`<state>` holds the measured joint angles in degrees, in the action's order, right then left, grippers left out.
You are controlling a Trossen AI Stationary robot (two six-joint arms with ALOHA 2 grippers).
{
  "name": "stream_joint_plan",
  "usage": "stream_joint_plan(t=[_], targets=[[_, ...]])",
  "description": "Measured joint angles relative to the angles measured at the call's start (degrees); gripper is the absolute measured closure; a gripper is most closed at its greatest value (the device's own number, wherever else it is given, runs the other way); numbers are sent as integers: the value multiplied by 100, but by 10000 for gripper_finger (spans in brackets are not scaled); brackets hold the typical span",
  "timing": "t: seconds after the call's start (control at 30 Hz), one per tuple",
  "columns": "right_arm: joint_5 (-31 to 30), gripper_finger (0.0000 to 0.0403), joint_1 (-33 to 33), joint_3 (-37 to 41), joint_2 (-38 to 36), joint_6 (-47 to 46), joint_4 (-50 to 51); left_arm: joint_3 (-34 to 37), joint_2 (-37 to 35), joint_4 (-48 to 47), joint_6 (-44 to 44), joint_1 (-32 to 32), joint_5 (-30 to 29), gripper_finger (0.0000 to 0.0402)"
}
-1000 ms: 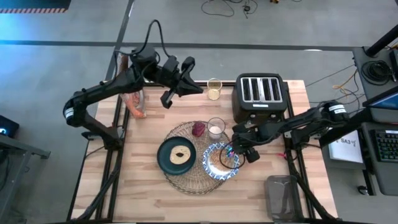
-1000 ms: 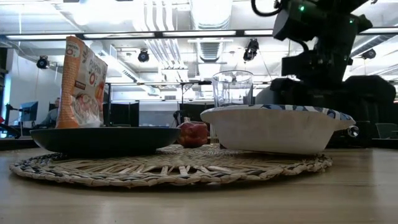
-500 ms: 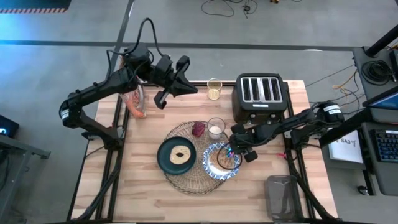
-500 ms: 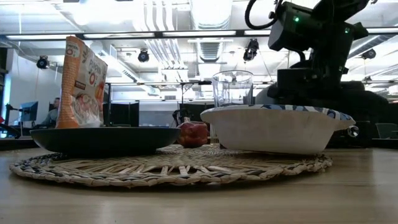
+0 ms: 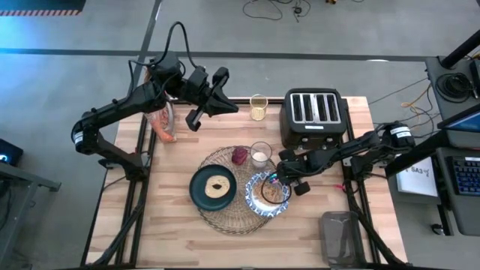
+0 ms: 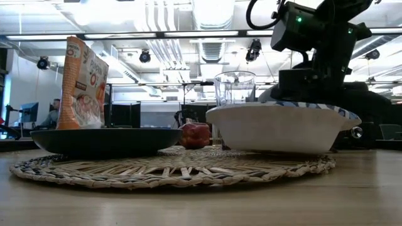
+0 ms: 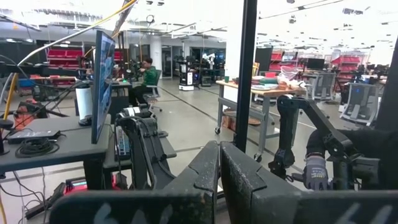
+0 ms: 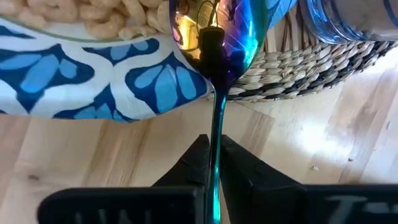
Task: Arrange a breakfast setting
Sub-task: Put the violet spoon on the brown table mat
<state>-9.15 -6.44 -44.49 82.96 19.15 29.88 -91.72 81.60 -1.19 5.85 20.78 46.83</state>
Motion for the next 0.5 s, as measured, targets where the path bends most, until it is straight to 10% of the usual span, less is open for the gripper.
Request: stream_joint_plan(t=[0.5], targets=[[-289, 389, 0, -765, -2, 130, 810, 0, -8, 0, 0, 2, 0, 402]])
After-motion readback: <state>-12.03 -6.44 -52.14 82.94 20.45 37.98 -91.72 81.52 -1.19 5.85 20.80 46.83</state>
